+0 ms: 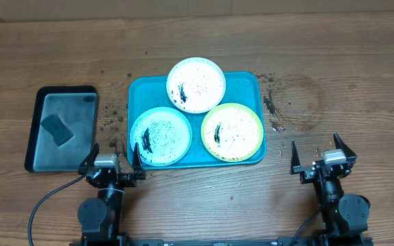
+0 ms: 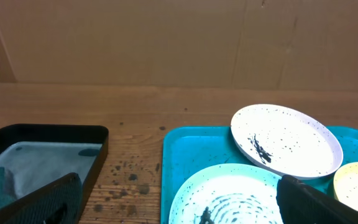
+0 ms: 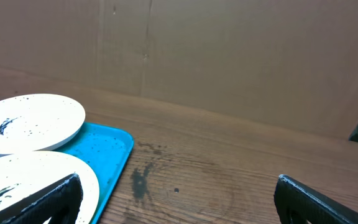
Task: Clean dirty plates on tray and stack at the side
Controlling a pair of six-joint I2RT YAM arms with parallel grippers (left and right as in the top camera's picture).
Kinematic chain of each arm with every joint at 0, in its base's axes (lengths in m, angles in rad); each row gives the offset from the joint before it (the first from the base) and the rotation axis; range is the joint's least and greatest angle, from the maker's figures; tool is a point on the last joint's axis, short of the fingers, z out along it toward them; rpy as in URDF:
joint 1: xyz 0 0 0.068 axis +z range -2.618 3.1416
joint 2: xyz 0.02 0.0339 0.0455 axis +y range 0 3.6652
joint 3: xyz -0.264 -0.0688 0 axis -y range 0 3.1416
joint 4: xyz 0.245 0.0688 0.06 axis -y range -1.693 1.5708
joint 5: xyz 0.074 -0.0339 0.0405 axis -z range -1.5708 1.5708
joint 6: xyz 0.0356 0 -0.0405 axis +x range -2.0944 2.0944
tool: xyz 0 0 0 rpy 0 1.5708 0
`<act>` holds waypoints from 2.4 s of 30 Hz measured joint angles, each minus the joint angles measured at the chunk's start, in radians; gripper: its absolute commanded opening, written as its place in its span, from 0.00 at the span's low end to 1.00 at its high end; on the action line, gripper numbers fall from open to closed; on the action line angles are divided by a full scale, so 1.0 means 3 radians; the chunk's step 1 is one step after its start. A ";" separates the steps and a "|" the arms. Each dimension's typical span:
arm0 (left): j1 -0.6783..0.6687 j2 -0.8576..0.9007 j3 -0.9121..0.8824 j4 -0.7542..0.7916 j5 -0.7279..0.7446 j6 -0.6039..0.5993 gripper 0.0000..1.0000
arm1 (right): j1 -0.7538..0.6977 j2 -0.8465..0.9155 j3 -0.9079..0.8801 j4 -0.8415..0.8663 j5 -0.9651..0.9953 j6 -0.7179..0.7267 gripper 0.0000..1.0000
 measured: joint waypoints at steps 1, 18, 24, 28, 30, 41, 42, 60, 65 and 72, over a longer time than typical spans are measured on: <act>0.0000 0.0000 0.0000 0.0000 0.0000 0.0000 1.00 | 0.0000 0.0000 0.0000 0.0000 -0.0001 0.0000 1.00; 0.0000 0.0000 0.0000 0.0000 0.0000 0.0000 1.00 | 0.0000 0.0000 0.0000 0.0000 0.0001 0.0000 1.00; 0.0000 0.0000 0.0000 0.0000 0.0000 0.0000 1.00 | 0.0000 0.0000 0.0000 0.0000 0.0000 -0.0001 1.00; 0.0000 0.0000 0.0000 0.0000 0.0000 0.0000 1.00 | 0.0000 0.0000 0.0000 0.0000 0.0000 0.0000 1.00; 0.0000 0.0000 0.0000 0.0000 0.0000 0.0000 1.00 | 0.0000 0.0000 0.0000 0.0001 0.0000 0.0000 1.00; 0.0000 0.0000 0.0000 0.0000 0.0000 0.0000 1.00 | 0.0000 0.0000 0.0000 0.0000 0.0000 0.0000 1.00; 0.0000 0.0000 0.0000 0.0000 0.0000 0.0000 1.00 | 0.0000 0.0000 0.0000 0.0001 0.0000 0.0000 1.00; 0.0000 0.0000 0.0003 0.1172 0.1199 -0.0909 1.00 | 0.0000 0.0000 0.0000 0.0003 0.0000 -0.0001 1.00; 0.0000 0.0025 0.0392 0.1068 0.1371 -0.0885 1.00 | 0.0000 0.0000 0.0000 0.0004 0.0000 0.0000 1.00; 0.0000 0.1249 0.2284 -0.1362 0.0833 -0.0181 1.00 | 0.0000 -0.0001 0.0000 0.0003 -0.0001 0.0000 1.00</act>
